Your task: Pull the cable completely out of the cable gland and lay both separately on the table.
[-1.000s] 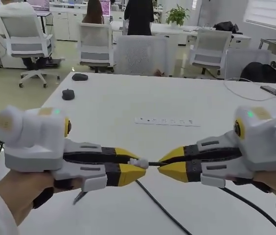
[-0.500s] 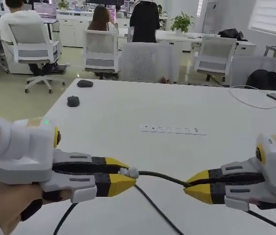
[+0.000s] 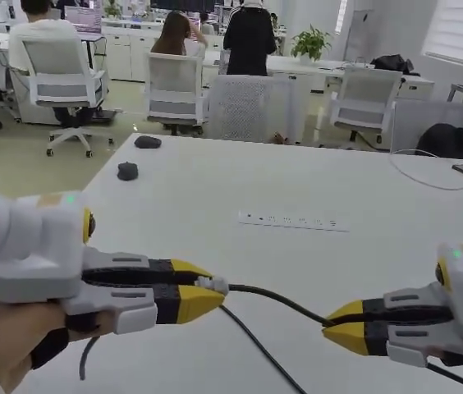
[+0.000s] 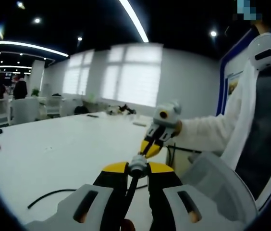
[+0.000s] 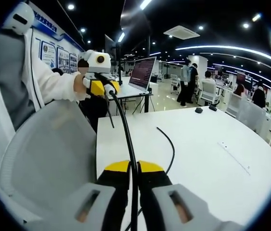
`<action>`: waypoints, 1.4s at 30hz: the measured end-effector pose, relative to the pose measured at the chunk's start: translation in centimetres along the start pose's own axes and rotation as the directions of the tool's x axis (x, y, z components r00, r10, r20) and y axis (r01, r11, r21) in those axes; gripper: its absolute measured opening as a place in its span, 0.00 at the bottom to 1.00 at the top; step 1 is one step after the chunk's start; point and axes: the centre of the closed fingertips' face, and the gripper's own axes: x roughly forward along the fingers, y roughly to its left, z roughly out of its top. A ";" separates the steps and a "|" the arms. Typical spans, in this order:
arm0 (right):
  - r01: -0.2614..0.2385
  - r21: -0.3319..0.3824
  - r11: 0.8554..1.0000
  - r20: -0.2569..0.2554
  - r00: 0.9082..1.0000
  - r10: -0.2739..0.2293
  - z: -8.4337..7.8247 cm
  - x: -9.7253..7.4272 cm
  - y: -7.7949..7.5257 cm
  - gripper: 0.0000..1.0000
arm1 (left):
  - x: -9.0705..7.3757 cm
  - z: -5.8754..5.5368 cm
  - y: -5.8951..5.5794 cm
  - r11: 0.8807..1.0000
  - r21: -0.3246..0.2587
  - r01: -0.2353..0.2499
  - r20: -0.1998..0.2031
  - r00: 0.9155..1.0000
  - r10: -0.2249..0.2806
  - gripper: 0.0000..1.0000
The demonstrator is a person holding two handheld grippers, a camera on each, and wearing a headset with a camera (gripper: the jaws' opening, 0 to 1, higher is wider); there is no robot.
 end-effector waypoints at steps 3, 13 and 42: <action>0.000 -0.004 1.000 -0.029 1.000 0.000 -0.2 0.2 -0.1 0.05 | 0.0 0.2 0.0 1.000 -0.015 -0.001 0.005 1.000 0.001 0.16; -0.046 -0.073 0.996 0.025 0.999 0.048 4.0 1.4 1.4 0.21 | 1.0 0.1 -0.4 1.000 0.019 0.015 -0.027 1.000 -0.014 0.16; -0.178 -0.228 0.957 -0.047 0.984 0.171 4.4 6.0 3.7 0.04 | 3.1 -2.6 -1.2 0.993 0.105 0.061 -0.162 0.986 -0.044 0.16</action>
